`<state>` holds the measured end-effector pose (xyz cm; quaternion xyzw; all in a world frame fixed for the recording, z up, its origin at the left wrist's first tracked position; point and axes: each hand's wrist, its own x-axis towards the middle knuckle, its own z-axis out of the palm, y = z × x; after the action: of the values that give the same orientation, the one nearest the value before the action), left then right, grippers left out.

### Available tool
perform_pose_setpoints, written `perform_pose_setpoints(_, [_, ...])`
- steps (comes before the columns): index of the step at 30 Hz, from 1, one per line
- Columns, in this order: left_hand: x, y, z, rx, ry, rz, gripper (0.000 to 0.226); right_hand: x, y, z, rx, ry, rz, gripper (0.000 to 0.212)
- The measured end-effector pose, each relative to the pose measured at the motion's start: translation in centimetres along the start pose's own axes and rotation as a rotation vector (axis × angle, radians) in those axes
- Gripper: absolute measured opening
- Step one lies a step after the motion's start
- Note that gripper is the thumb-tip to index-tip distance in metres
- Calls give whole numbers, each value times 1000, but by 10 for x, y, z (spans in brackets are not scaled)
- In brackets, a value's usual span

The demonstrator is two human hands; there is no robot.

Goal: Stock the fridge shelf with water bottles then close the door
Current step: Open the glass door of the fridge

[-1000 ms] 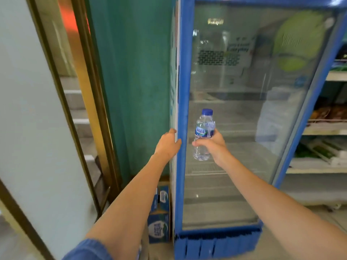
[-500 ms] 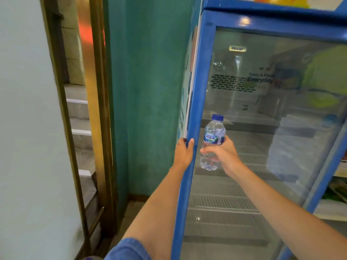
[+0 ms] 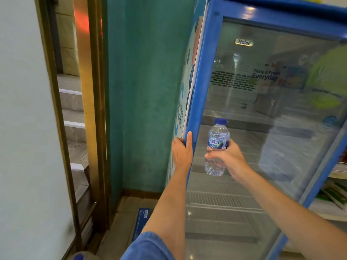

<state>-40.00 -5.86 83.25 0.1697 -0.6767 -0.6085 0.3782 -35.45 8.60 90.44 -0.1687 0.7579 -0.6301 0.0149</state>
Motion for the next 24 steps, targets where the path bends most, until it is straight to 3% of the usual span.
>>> perform_pose_setpoints(9, [-41, 9, -10, 131, 70, 137, 49, -23, -27, -2, 15, 15, -32, 54])
perform_pose_setpoints(14, [-98, 30, -33, -101, 36, 172, 58, -57, -38, -19, 80, 35, 2, 47])
perform_pose_setpoints(18, [-123, 84, -52, -322, -200, 167, 52, -106, -38, -47, 85, 24, 4, 53])
perform_pose_setpoints(20, [-133, 114, -59, -306, -345, 169, 47, -130, -40, -57, 106, 43, 7, 50])
perform_pose_setpoints(24, [-159, 139, -68, -199, -487, 253, 60, -180, -52, -70, 140, 100, -9, 50])
